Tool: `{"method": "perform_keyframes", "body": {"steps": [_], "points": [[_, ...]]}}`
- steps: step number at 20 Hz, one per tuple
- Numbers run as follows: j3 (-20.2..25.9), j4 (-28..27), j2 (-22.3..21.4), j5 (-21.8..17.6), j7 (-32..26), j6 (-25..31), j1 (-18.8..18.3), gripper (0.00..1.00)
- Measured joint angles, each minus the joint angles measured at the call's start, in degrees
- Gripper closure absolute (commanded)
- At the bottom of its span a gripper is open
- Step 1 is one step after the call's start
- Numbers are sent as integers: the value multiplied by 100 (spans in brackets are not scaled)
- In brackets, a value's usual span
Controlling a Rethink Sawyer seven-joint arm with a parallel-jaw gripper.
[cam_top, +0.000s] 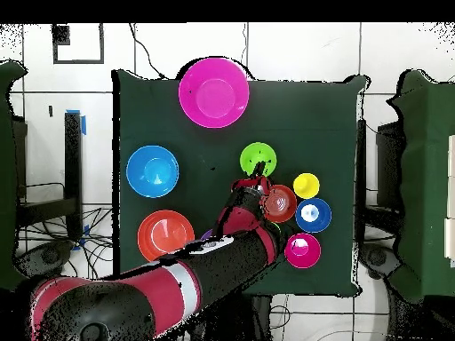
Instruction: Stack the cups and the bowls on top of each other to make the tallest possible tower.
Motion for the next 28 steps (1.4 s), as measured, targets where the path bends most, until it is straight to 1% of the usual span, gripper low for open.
{"method": "perform_keyframes", "body": {"steps": [7,11,17,21,22,26,28], "points": [[0,-14,35,101,0,0,1,100],[0,-29,132,184,0,0,1,100],[1,-31,172,185,0,19,15,100],[7,-31,14,-4,0,254,7,100],[26,-29,-152,-198,0,486,-5,100],[78,-31,-466,-476,0,970,-28,100],[92,-32,-584,-540,0,1159,-36,100]]}}
